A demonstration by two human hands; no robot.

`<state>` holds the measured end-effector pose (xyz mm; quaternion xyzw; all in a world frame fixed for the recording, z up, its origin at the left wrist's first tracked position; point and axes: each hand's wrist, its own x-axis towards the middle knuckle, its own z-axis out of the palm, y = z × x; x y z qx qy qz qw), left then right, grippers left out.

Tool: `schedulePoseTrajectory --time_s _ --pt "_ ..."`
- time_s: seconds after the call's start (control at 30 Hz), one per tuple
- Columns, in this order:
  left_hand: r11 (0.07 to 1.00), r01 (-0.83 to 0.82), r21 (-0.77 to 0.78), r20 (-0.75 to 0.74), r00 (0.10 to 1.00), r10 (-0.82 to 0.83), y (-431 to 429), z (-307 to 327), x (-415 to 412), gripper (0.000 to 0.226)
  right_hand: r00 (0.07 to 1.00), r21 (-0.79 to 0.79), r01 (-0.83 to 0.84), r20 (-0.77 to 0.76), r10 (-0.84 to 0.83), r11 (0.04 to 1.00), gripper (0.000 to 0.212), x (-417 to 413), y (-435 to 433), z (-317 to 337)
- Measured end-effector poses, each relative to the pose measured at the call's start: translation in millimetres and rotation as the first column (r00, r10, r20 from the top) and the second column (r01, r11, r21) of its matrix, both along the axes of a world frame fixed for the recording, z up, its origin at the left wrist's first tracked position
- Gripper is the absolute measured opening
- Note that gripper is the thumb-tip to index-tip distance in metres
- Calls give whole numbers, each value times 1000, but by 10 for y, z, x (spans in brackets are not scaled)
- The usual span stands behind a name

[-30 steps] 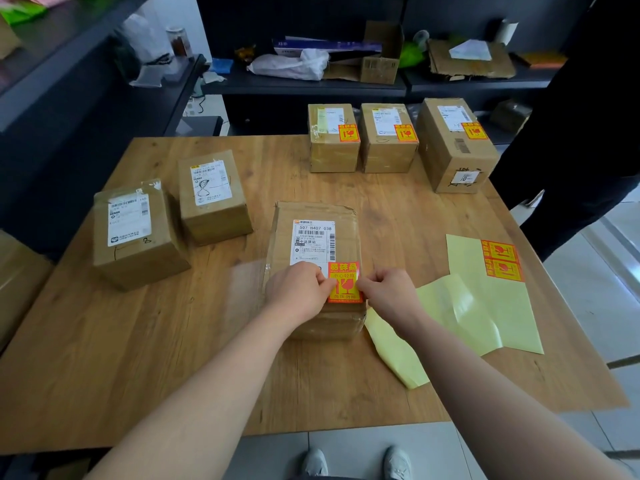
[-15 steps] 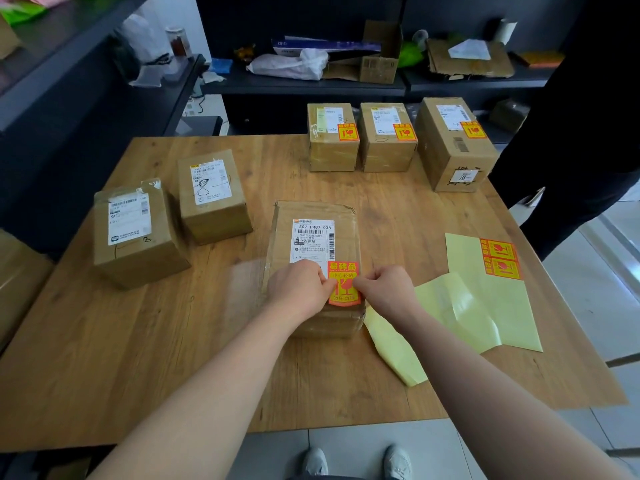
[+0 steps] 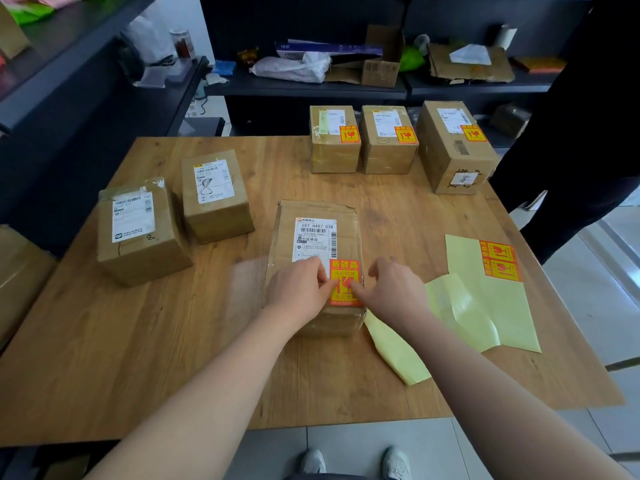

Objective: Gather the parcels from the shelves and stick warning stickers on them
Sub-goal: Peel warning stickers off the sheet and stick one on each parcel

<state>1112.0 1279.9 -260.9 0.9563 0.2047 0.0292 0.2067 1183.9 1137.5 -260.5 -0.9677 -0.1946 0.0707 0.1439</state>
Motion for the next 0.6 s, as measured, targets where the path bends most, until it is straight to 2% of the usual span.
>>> schedulePoseTrajectory --time_s 0.03,0.1,0.17,0.27,0.33,0.5,0.6 --pt "1000 25 8 59 998 -26 7 -14 -34 19 993 40 -91 79 87 995 39 -3 -26 -48" --pt "988 98 123 149 982 -116 39 -123 -85 31 941 109 -303 191 280 947 44 -19 -55 -152" --pt "946 174 272 127 968 -215 65 -224 -116 42 884 97 -450 192 427 888 52 -10 -76 -271" --pt "928 258 270 -62 966 -251 95 -288 -140 47 865 -18 -496 78 495 868 66 -18 -139 -355" --pt "932 262 251 -119 964 -239 122 -320 -156 50 866 -72 -488 86 493 870 73 -26 -174 -376" --pt "969 179 172 -126 979 -159 136 -294 -216 57 884 -97 -447 103 456 889 71 -85 -109 -348" --pt "973 171 156 -101 982 -157 166 -294 -217 59 840 -109 -520 113 531 847 72 -187 25 -365"
